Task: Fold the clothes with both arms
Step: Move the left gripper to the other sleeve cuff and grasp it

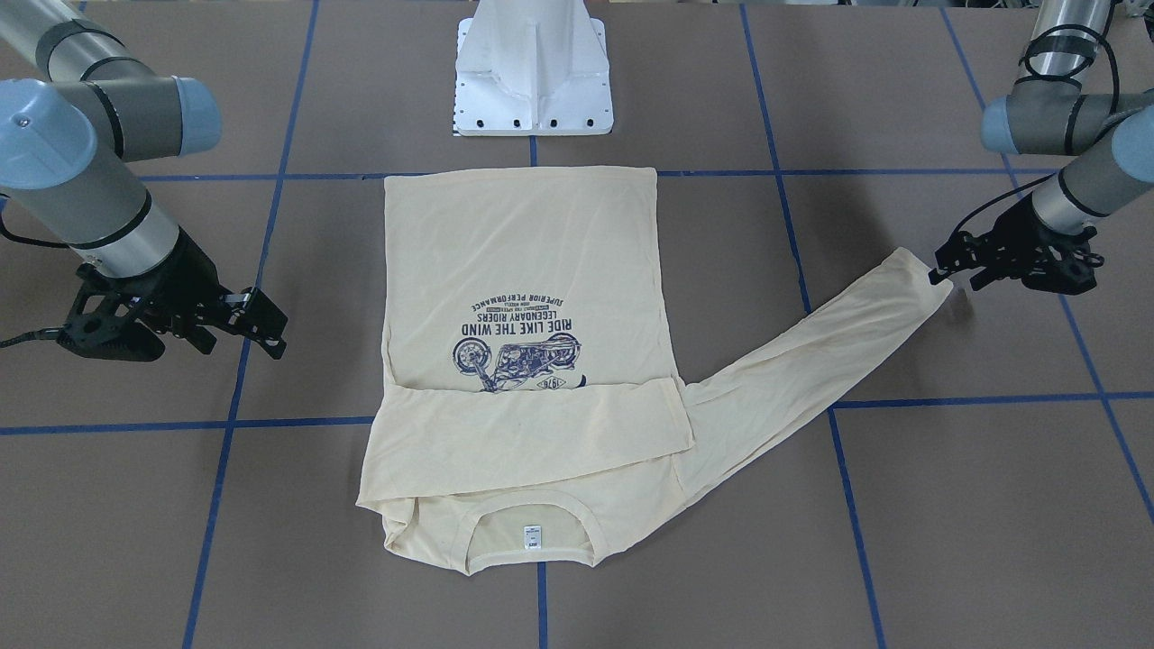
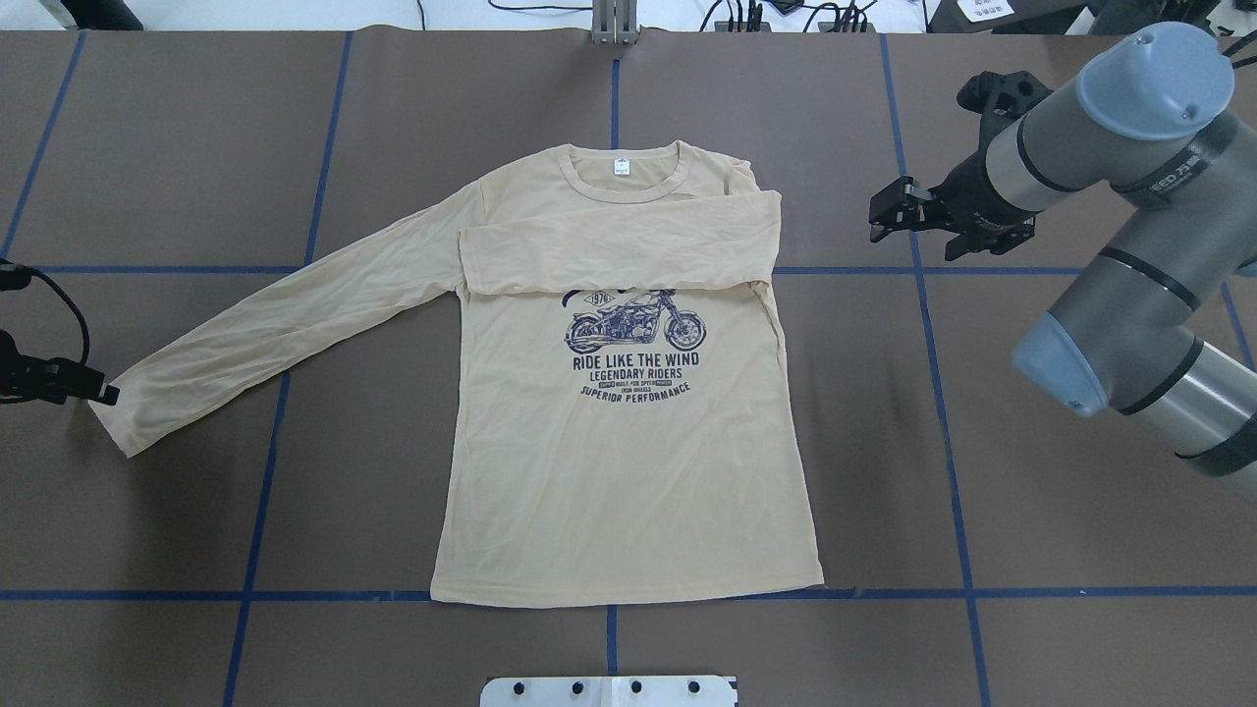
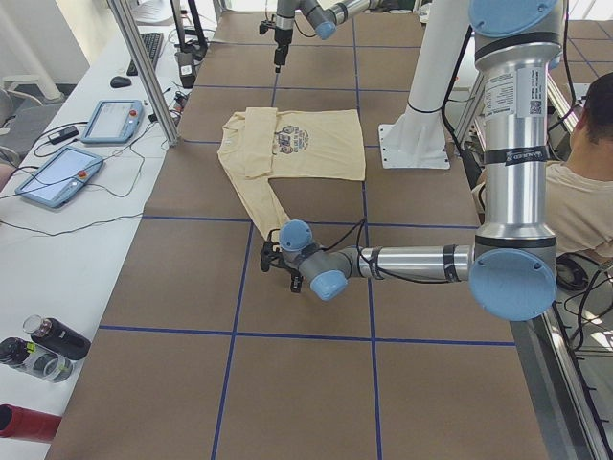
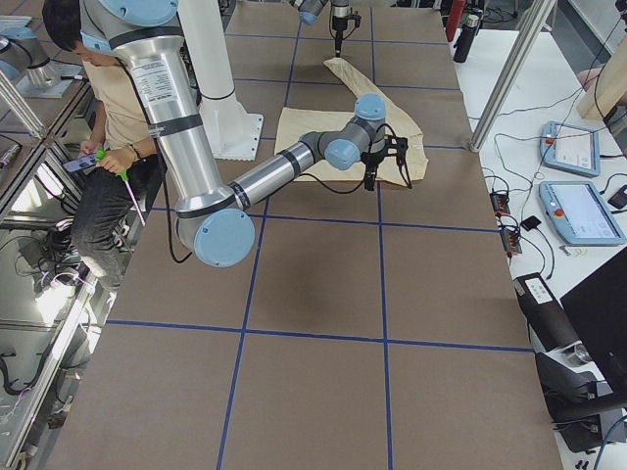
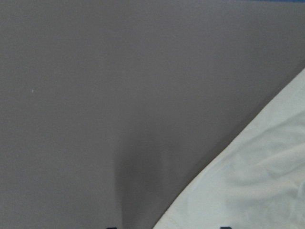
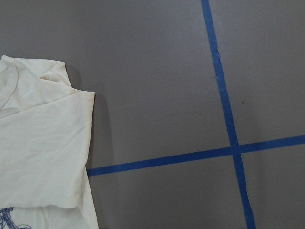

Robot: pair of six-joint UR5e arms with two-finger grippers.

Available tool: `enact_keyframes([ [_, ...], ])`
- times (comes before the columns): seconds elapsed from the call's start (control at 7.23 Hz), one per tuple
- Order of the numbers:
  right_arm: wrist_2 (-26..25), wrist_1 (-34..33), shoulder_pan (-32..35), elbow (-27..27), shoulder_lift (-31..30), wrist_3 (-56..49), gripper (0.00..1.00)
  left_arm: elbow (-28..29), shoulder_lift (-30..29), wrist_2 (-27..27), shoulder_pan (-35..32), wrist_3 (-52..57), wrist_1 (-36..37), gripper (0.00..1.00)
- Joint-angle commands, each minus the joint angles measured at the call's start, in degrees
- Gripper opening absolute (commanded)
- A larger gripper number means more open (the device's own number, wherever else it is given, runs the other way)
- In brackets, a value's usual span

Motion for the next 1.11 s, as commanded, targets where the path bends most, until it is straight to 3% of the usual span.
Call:
enact_keyframes([
  [0.0,0.0,0.0,-0.1,-0.1,0.0,0.0,0.94,0.0,-0.1,0.0,0.2,0.1,0.0,0.75],
  [0.55,0.0,0.0,-0.3,-0.1,-0.1,0.0,0.94,0.3,-0.3,0.0,0.7,-0.1,0.0,0.61],
  [0.69,0.0,0.0,-0.3,0.0,-0.1,0.0,0.94,0.4,-0.3,0.0,0.7,-0.1,0.1,0.40],
  [0.83,0.0,0.0,-0.3,-0.1,-0.2,0.0,0.94,0.4,-0.3,0.0,0.7,0.0,0.1,0.13],
  [0.97,0.0,0.0,-0.3,-0.1,-0.3,0.0,0.94,0.4,-0.3,0.0,0.7,0.0,0.1,0.00],
])
